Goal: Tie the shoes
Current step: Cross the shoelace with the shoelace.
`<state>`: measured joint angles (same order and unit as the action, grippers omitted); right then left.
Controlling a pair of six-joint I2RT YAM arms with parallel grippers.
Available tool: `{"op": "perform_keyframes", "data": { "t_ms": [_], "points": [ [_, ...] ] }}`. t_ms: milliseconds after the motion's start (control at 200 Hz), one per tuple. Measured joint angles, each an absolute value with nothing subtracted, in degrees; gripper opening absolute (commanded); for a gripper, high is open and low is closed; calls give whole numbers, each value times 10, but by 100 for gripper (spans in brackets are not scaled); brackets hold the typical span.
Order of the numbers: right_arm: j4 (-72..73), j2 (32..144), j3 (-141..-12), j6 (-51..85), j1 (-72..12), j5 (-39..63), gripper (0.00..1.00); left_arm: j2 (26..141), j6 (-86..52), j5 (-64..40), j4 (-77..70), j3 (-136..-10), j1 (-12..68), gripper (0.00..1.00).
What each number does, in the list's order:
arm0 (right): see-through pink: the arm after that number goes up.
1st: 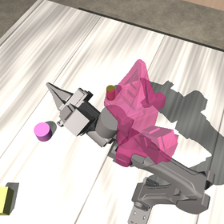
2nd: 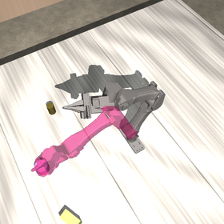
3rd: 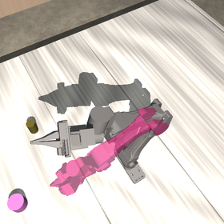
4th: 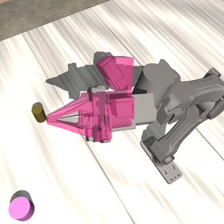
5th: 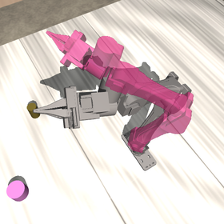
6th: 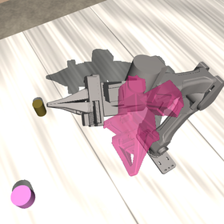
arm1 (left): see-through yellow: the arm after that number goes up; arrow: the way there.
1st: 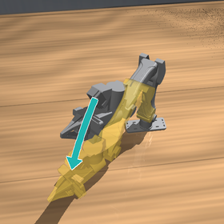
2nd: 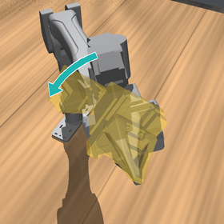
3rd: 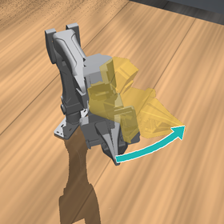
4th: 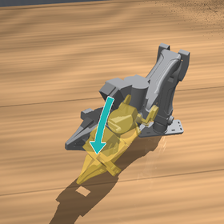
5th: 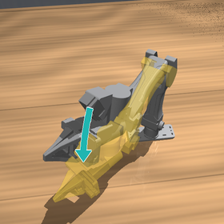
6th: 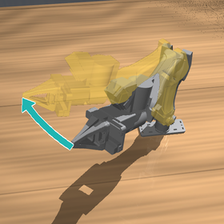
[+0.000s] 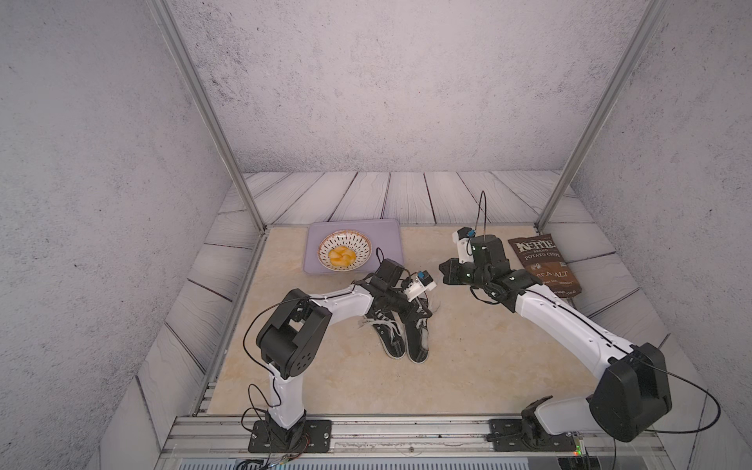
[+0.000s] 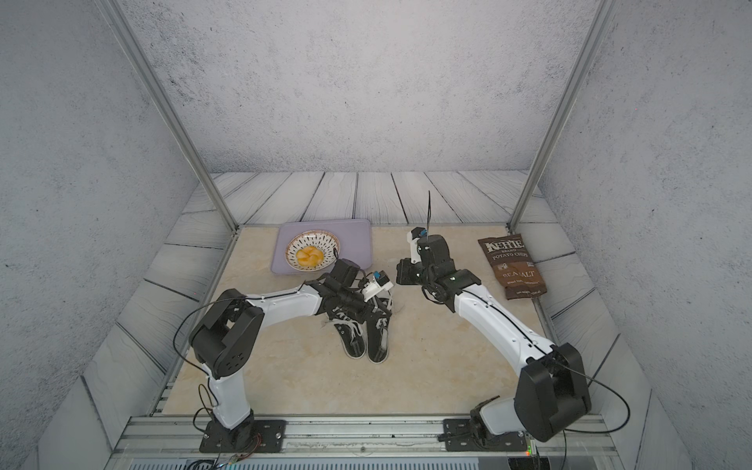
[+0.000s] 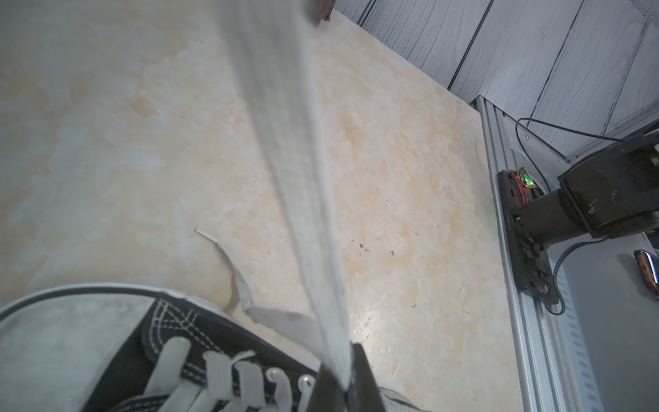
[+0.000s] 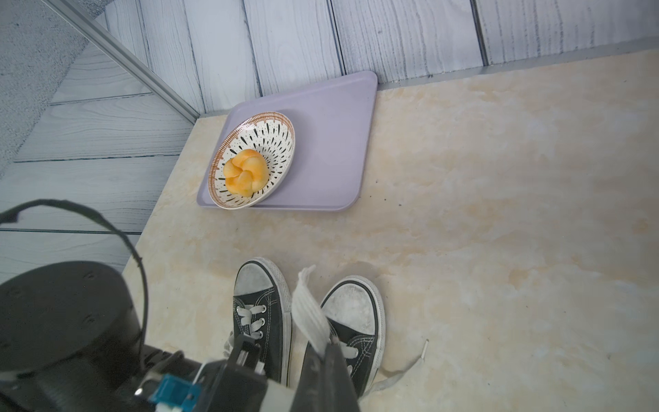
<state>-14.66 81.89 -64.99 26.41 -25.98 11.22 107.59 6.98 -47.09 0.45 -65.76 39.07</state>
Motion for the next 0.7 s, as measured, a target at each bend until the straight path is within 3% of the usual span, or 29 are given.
{"op": "perform_keyframes", "data": {
  "t_ms": [270,581,651,701],
  "points": [
    [-134,977,-701,269,-247,240,0,1052,41,-496,-25,-605,390,6],
    [-102,1065,-660,291,-246,409,0,1036,-7,-522,-87,-569,370,8],
    [-102,1071,-645,291,-247,435,9,1035,-18,-529,-102,-565,368,9],
    [-109,1072,-638,288,-248,442,24,1035,-25,-533,-108,-563,368,9]
  ]
}}
